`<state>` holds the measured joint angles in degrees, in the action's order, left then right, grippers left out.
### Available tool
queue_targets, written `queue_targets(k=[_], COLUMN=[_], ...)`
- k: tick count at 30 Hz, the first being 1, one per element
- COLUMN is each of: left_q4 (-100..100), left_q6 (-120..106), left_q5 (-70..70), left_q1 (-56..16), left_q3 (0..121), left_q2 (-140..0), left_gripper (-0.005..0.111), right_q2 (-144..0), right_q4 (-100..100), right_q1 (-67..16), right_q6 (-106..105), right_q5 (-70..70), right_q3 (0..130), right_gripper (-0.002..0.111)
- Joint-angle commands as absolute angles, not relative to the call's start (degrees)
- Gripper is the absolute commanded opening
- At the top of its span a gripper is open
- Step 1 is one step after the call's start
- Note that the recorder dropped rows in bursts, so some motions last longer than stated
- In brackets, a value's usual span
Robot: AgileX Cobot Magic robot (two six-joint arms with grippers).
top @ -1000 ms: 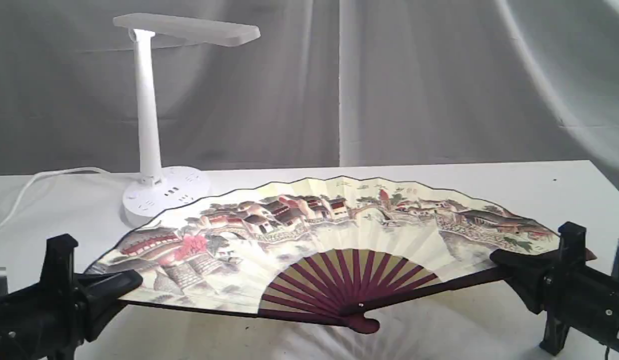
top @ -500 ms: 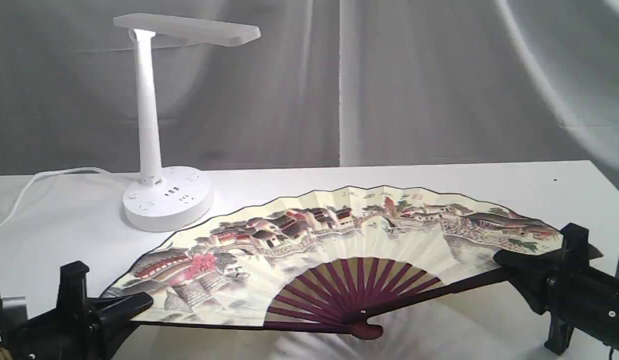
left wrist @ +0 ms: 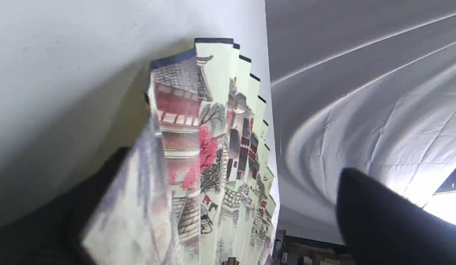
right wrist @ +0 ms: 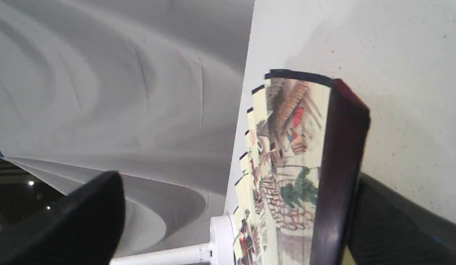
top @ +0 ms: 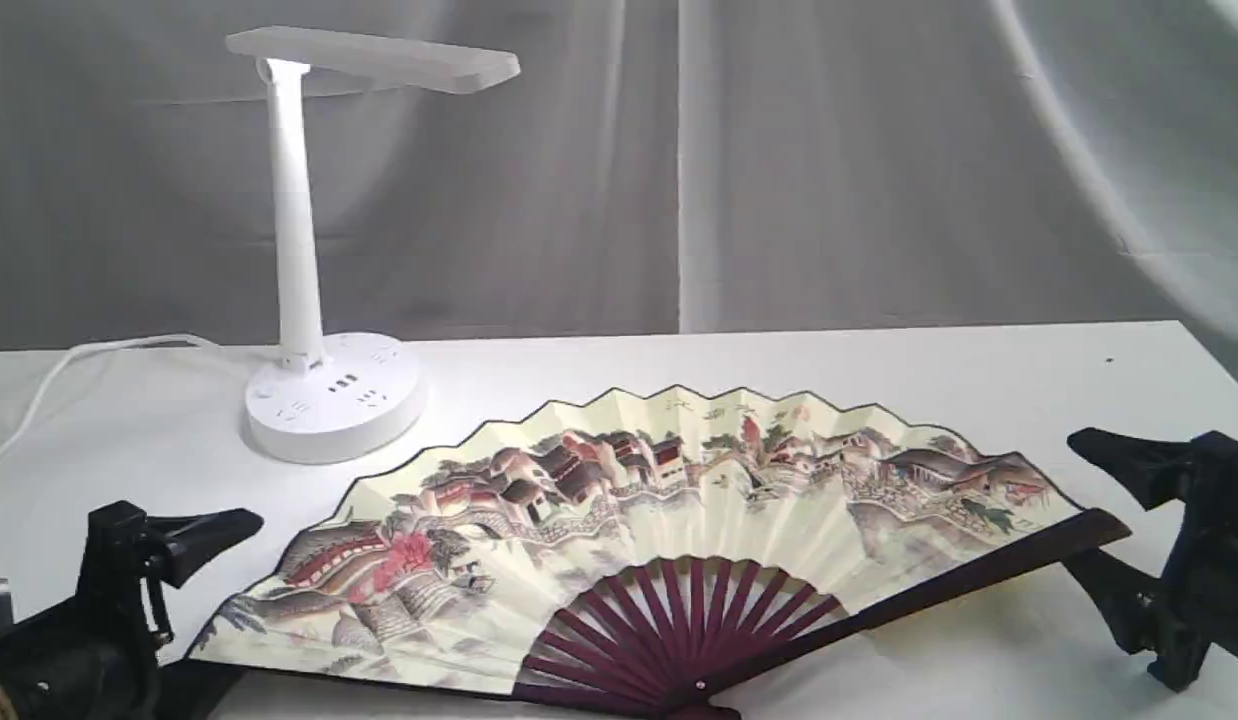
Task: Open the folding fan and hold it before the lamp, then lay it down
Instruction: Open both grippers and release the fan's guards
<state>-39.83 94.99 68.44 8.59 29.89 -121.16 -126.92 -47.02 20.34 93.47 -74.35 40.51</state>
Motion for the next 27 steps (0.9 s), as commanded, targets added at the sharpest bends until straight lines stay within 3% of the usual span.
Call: queue_targets(k=[1,6,13,22,25,27], left_q4=[-39.6,-40.6,-50.5,-53.6,-53.5,-53.5], left_q6=[94.0,93.7,88.4,81.8,77.5,76.6], left_q5=[61.4,61.4,70.0,70.0,70.0,70.0], left_q1=[8.7,11.2,20.5,25.7,25.7,25.7], left_q3=[29.7,29.7,29.7,30.3,30.3,30.3], left_q2=[-122.0,-121.9,-121.9,-117.8,-116.2,-115.1], left_gripper=[0.094,0.096,0.096,0.096,0.096,0.091], right_q2=[-127.8,-127.8,-127.8,-126.8,-123.9,-121.4], right_q4=[-50.4,-55.6,-59.1,-55.4,-55.8,-56.1], right_q1=[20.7,22.2,29.5,33.0,31.8,30.9], right_q6=[92.1,89.4,81.1,56.3,52.9,52.7], right_q5=[-70.0,-70.0,-70.0,-70.0,-70.0,-70.0], right_q3=[40.1,40.1,40.1,40.1,40.1,40.1], right_gripper=[0.084,0.084,0.084,0.084,0.078,0.068])
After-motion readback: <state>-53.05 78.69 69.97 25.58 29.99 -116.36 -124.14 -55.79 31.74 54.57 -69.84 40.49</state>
